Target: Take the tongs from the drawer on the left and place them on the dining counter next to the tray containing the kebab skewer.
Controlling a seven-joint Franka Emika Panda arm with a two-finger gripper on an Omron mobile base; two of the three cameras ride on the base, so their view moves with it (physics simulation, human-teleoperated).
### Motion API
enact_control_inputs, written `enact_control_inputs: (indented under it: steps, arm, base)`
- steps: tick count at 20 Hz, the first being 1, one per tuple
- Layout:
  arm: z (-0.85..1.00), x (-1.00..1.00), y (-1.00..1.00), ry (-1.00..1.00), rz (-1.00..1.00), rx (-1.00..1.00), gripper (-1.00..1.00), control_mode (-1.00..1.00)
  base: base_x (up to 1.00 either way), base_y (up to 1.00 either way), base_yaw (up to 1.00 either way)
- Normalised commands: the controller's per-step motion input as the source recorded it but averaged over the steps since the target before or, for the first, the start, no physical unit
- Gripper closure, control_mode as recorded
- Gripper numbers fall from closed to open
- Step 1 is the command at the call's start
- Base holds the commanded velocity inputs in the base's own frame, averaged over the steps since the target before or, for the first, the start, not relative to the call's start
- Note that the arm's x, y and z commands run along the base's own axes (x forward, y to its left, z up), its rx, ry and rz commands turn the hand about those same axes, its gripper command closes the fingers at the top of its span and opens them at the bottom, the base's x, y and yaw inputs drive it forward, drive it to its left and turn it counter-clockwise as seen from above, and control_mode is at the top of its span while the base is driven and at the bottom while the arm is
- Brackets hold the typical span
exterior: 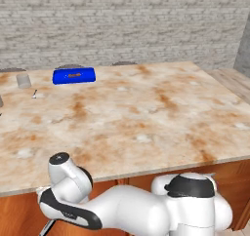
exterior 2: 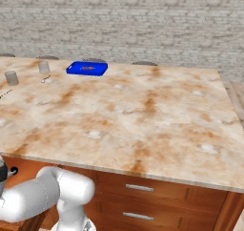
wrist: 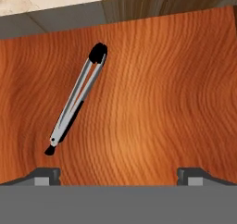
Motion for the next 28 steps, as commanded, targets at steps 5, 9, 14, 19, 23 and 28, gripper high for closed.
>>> enact_control_inputs:
  steps: [5, 9, 14, 19, 23, 28]
  arm:
    - [-0.38, 0.07, 0.17, 0.00, 0.00, 0.00, -1.00, -1.00]
    - [-0.35, 0.22, 0.09, 0.01, 0.00, 0.00, -1.00, -1.00]
    - [-0.30, 0.27, 0.00, 0.00, 0.00, 0.04, -1.00, -1.00]
    - [-0.50, 0.14, 0.06, 0.01, 0.00, 0.07, -1.00, -1.00]
    - [-0.38, 0.08, 0.15, 0.00, 0.00, 0.05, -1.00, -1.00]
    - [-0.20, 0.19, 0.09, 0.00, 0.00, 0.00, -1.00, -1.00]
  base:
    - [0.00, 0.00, 0.00]
    - [0.00, 0.00, 0.00]
    - [0.00, 0.00, 0.00]
    - [0.00, 0.00, 0.00]
    - [0.00, 0.00, 0.00]
    - [0.00, 0.00, 0.00]
